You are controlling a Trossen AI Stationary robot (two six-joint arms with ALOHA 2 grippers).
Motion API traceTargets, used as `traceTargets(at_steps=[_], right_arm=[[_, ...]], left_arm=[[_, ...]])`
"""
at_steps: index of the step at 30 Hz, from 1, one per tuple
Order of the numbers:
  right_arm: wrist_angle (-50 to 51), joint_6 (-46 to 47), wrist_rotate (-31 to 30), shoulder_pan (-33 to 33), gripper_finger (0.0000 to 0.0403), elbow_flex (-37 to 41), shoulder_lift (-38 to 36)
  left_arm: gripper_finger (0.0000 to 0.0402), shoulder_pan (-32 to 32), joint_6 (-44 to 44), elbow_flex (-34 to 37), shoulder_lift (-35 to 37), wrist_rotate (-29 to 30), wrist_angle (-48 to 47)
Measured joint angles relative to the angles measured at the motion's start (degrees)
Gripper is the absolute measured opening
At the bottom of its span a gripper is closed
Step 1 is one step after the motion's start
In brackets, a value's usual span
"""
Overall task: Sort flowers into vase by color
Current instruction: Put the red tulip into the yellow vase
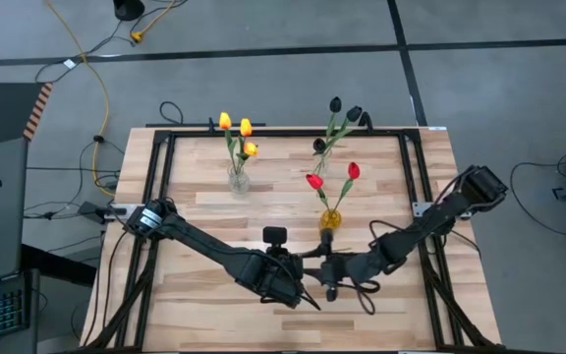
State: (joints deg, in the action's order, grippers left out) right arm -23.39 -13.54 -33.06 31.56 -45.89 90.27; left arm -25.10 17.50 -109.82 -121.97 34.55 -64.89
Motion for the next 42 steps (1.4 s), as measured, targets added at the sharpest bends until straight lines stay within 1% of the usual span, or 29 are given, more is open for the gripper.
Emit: traceTargets(at_steps=[8, 16, 20, 22, 25, 31, 35, 38, 42], right_arm=[[3.6, 0.0, -0.3, -1.1, 0.0192, -3.3, 3.8], [8.5, 0.2, -2.1, -1.9, 0.0191, -4.2, 3.9], [13.3, 4.7, -1.8, -2.1, 0.0186, -4.2, 3.9], [14.3, 6.5, -2.1, -2.2, 0.0176, -4.2, 3.9], [14.9, 6.6, -2.2, -2.2, 0.0151, -4.2, 3.9], [14.8, 6.6, -2.2, -2.2, 0.0078, -4.2, 3.9], [14.8, 6.6, -2.2, -2.2, 0.0031, -4.2, 3.9], [14.6, 6.6, -2.2, -2.2, 0.0027, -4.2, 3.9], [14.6, 6.5, -2.3, -2.2, 0.0027, -4.2, 3.8]], left_arm=[[0.0002, 0.0, 0.0, 0.0, 0.0, -0.2, 0.6], [0.0002, 0.0, 0.0, 0.0, 0.0, -1.3, 1.9], [0.0002, 0.0, 0.0, 0.0, 0.0, -1.3, 1.9], [0.0002, 0.0, 0.0, 0.0, 0.0, -1.3, 1.9], [0.0002, 0.0, 0.0, 0.0, 0.0, -1.3, 1.9], [0.0002, 0.0, 0.0, 0.0, 0.0, -1.6, 1.9], [0.0002, 0.0, 0.1, 0.0, 0.0, -3.6, 1.9], [0.001, 0.0, 0.1, 0.0, 0.0, -4.2, 2.0], [0.0049, 0.0, 0.7, 0.0, 0.0, -3.8, 2.2]])
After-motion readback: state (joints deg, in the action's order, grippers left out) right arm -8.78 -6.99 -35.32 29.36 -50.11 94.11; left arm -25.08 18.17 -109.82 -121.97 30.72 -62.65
